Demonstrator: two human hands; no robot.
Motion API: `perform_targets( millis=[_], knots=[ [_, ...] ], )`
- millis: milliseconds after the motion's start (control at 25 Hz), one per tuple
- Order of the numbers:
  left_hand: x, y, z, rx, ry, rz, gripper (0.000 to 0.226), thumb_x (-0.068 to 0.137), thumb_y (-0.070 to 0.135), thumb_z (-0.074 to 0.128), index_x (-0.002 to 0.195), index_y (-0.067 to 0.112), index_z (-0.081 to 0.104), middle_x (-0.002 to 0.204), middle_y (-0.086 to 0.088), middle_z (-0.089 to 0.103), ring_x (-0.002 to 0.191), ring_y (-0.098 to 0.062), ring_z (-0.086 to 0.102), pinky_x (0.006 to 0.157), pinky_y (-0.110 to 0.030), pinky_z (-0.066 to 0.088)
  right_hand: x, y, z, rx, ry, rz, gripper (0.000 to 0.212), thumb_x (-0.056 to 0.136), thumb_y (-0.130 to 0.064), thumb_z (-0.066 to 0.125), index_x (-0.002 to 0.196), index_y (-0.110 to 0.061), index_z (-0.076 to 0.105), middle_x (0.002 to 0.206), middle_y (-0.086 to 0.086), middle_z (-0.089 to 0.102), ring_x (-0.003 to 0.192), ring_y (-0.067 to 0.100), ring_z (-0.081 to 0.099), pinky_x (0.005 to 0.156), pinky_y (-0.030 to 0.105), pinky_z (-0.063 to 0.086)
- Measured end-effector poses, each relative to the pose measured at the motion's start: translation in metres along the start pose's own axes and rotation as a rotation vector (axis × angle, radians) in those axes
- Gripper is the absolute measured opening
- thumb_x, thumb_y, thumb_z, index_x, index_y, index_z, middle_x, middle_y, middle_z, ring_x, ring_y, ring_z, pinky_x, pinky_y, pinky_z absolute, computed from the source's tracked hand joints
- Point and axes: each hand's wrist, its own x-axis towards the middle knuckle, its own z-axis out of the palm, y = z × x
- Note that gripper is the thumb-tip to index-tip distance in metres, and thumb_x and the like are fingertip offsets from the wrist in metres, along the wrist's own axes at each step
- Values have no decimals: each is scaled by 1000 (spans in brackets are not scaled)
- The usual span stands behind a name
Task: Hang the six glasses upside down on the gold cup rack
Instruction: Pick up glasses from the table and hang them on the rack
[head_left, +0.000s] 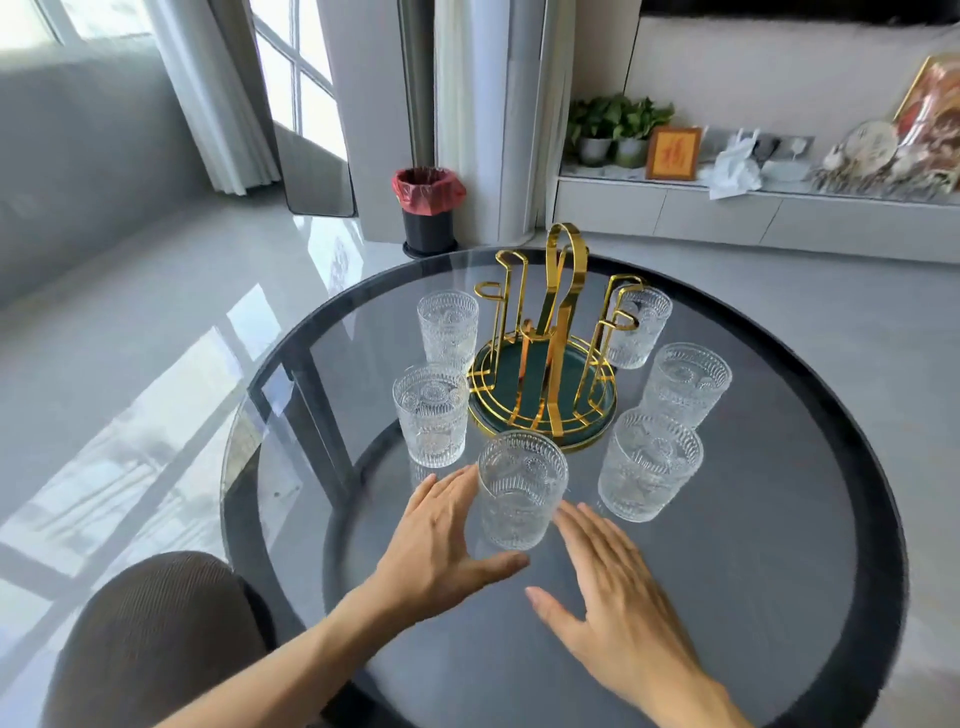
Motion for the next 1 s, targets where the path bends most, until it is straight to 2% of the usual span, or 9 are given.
perform_targets(
  millis=[80,160,240,320,440,600,720,800,1000],
  knots=[
    [2,4,5,-112,86,-47,75,66,69,73,131,38,53,121,43,50,117,24,38,107,-36,37,1,0,0,117,13,73,89,79,-72,42,154,-42,5,155,-24,17,148,2,11,116,15,6],
    [3,11,3,-218,95,-96,62,61,63,80,115,51,53,109,49,54,112,25,44,99,-23,38,6,-4,-4,264,56,90,87,76,-60,58,148,-50,10,150,-25,34,143,6,30,111,19,24],
    [5,19,-2,-326,98,-119,56,59,49,88,107,48,59,107,37,65,107,12,58,90,-17,42,11,-12,-11,431,90,84,80,73,-51,69,135,-61,19,139,-27,48,134,2,42,103,18,33],
    [6,30,-12,-478,97,-109,49,63,36,90,107,39,67,105,21,74,100,-1,68,92,-26,50,15,-24,-21,626,120,76,73,69,-49,75,123,-70,31,133,-25,59,125,-3,53,100,21,43],
    [14,55,-39,-763,32,-61,34,73,29,87,105,27,74,104,2,80,99,-18,74,92,-40,55,19,-42,-39,880,269,4,70,71,-41,82,127,-56,43,129,-18,66,116,7,64,93,26,51],
    [34,86,-72,-967,-17,13,27,88,29,74,109,12,73,104,-8,79,97,-21,74,79,-31,57,35,-63,-73,1131,458,-60,75,67,-30,88,131,-37,50,126,-2,69,109,19,70,86,26,55],
    [51,92,-84,-907,43,-4,28,97,36,59,104,13,73,94,-5,75,90,-16,67,81,-40,54,49,-65,-104,1217,572,-23,59,65,-21,86,117,-37,62,114,1,74,98,20,74,75,25,58],
    [63,85,-88,-801,176,-75,19,95,32,63,107,22,74,97,3,77,94,-13,69,79,-29,55,57,-56,-127,1138,655,5,51,65,-25,84,109,-41,66,108,-3,75,97,13,72,74,22,55],
    [74,54,-81,-206,458,-81,37,85,20,76,121,23,65,118,8,67,107,-13,58,93,-39,51,72,-42,-168,853,727,-17,48,65,-48,80,109,-42,61,101,-9,74,89,8,70,72,20,54]
  ],
)
